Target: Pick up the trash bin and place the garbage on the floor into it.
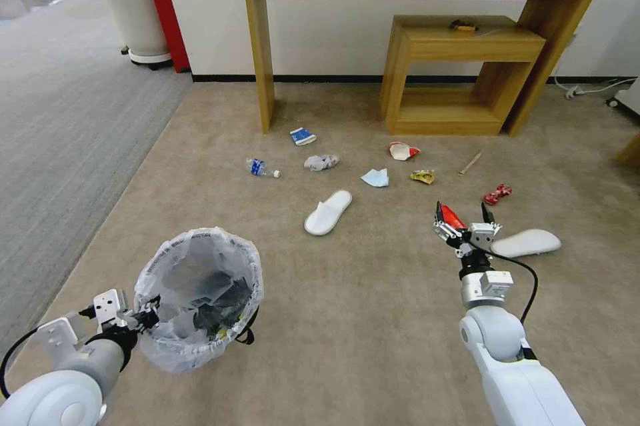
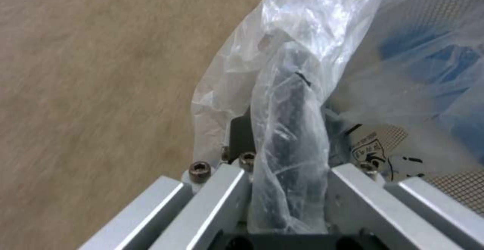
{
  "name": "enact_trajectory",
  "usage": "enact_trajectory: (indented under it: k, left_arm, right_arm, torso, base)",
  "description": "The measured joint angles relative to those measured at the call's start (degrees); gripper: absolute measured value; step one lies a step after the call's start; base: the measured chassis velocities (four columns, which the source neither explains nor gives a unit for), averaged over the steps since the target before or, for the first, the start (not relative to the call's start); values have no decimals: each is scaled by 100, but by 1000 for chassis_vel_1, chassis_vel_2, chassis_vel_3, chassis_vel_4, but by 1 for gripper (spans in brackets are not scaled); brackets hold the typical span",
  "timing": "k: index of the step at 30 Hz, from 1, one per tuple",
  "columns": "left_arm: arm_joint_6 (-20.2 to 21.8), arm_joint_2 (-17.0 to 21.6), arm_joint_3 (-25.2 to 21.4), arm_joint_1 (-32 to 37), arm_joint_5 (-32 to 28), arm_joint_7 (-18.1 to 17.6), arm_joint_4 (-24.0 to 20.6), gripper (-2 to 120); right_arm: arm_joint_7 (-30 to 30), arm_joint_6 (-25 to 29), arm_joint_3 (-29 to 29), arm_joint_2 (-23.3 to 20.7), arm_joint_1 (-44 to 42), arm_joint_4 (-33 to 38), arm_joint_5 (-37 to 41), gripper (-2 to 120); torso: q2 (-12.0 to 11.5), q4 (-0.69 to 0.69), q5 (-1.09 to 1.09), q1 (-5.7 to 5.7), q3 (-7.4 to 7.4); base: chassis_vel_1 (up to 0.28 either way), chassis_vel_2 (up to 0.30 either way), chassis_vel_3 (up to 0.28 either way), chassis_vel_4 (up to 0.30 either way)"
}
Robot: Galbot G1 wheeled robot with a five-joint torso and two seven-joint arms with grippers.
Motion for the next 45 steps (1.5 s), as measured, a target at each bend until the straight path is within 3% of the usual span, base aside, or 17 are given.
enact_trajectory:
  k: [19, 36, 45]
  left_arm:
    - [-5, -47, 37, -6, 34, 8, 5, 0]
    - [-17, -32, 48, -37, 44, 14, 62, 0]
    - [-31, -31, 54, -36, 48, 28, 72, 0]
  right_arm:
    - [108, -34, -3, -7, 24, -29, -28, 100]
    - [82, 37, -83, 66, 47, -134, -106, 100]
    - [75, 41, -107, 56, 71, -147, -92, 100]
  torso:
    - [0, 0, -1, 0, -1]
    - [0, 2, -2, 0, -1]
    - [0, -1, 0, -1, -1]
  base:
    - [-105, 115, 101, -120]
    - [119, 193, -116, -177]
    - [-8, 28, -8, -27]
